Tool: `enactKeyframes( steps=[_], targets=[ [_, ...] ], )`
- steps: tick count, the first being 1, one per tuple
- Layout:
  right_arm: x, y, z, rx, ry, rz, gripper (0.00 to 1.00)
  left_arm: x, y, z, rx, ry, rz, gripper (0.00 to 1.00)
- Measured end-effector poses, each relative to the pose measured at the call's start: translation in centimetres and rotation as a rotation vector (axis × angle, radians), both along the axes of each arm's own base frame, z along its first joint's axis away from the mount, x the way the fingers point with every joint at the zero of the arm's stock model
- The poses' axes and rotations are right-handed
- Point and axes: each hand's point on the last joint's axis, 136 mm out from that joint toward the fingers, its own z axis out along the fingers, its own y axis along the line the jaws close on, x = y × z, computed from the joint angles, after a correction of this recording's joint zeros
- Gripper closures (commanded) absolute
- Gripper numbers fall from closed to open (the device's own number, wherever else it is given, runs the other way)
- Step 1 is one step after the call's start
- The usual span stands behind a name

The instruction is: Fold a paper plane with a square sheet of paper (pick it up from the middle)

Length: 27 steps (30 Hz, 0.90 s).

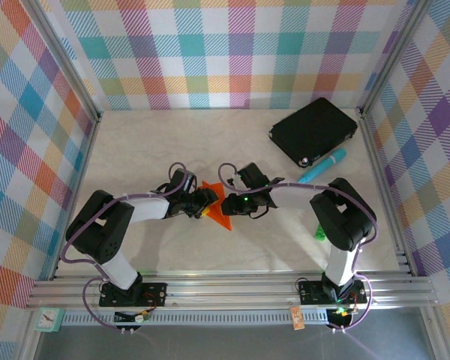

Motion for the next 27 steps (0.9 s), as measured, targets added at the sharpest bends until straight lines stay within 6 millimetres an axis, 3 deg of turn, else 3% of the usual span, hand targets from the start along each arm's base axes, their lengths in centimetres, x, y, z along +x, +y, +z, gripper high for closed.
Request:
enactKeyframes(
  steps=[11,27],
  targets=[
    [-1.4,0.0,-1.5,-0.093,0.002,0.015,0.67,0.0,0.0,0.0,0.000,0.000,0.000,0.48],
    [-0.8,0.9,-2.1,-0.111,0.012,0.025,0.75,0.0,0.0,0.0,0.000,0.000,0.000,0.48]
  ],
)
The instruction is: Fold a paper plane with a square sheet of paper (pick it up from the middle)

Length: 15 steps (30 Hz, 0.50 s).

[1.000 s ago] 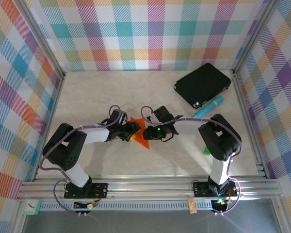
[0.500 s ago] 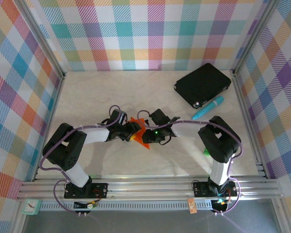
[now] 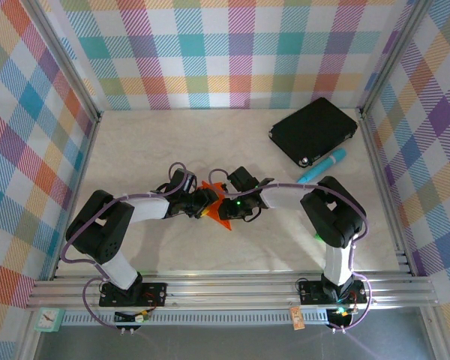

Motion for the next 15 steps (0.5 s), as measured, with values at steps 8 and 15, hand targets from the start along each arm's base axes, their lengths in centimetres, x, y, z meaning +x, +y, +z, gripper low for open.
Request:
enactKeyframes(
  steps=[8,15],
  targets=[
    [0.03,0.06,-0.01,0.000,-0.002,0.002,0.77,-0.01,0.00,-0.01,0.000,0.000,0.000,0.48],
    [0.10,0.02,0.04,-0.002,-0.006,0.001,0.73,-0.08,0.05,-0.06,0.013,-0.003,-0.001,0.48]
  ],
)
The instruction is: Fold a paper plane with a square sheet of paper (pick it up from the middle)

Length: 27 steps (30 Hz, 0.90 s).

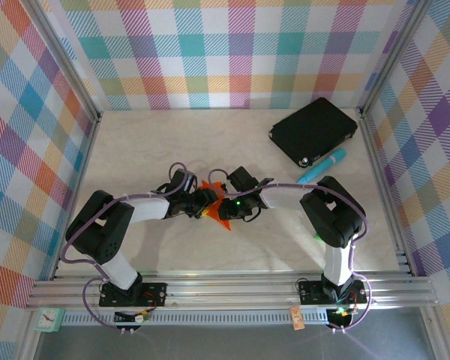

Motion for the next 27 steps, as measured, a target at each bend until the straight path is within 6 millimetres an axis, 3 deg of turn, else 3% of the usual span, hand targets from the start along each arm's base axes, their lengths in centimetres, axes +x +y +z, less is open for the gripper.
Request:
enactKeyframes(
  steps=[8,27],
  targets=[
    [0.25,-0.34,0.02,-0.026,-0.029,0.005,0.72,-0.03,0.01,0.00,0.003,0.000,-0.002,0.48],
    [0.37,-0.41,-0.08,-0.033,-0.042,0.008,0.84,-0.05,0.09,0.00,0.011,0.005,0.000,0.49]
  ],
)
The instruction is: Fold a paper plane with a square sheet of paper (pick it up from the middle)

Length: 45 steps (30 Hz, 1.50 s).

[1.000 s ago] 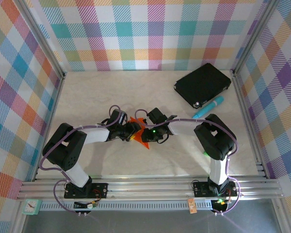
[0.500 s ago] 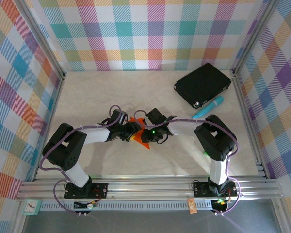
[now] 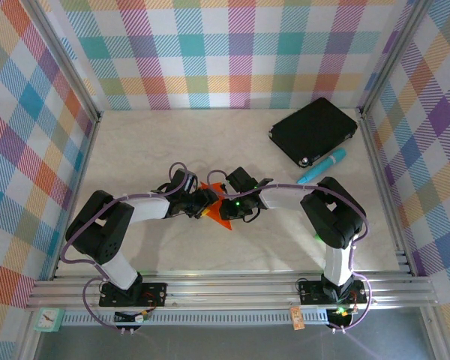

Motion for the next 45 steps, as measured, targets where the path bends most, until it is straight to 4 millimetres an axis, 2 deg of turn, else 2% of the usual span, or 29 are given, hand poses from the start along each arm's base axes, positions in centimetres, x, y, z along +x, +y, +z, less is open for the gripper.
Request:
enactKeyframes(
  steps=[11,16,19,22,27,31,38,45],
  targets=[
    [-0.5,0.2,-0.3,0.040,0.015,0.014,0.86,-0.9,0.9,0.3,0.037,0.034,0.009,0.46],
    [-0.5,0.1,-0.4,0.075,0.033,0.014,0.87,-0.8,1.5,2.2,0.044,-0.006,0.031,0.46],
    [-0.5,0.0,-0.3,0.104,0.049,0.017,0.87,-0.2,1.6,4.0,0.020,-0.062,0.044,0.49],
    [-0.6,-0.2,-0.3,0.129,0.074,0.019,0.87,0.1,1.5,4.7,-0.011,-0.100,0.046,0.59],
    [-0.8,-0.6,-0.3,0.165,0.125,0.019,0.87,-0.3,0.6,3.9,-0.085,-0.108,0.024,0.77],
    [-0.9,-0.6,-0.3,0.190,0.154,0.024,0.87,-0.1,-0.6,3.1,-0.154,-0.100,0.001,0.85],
    [-0.9,-0.7,-0.2,0.211,0.177,0.027,0.86,0.6,-2.2,2.2,-0.253,-0.095,-0.014,0.88],
    [-1.0,-0.9,-0.1,0.216,0.185,0.029,0.82,0.8,-2.6,1.4,-0.278,-0.077,-0.009,0.90]
  ],
)
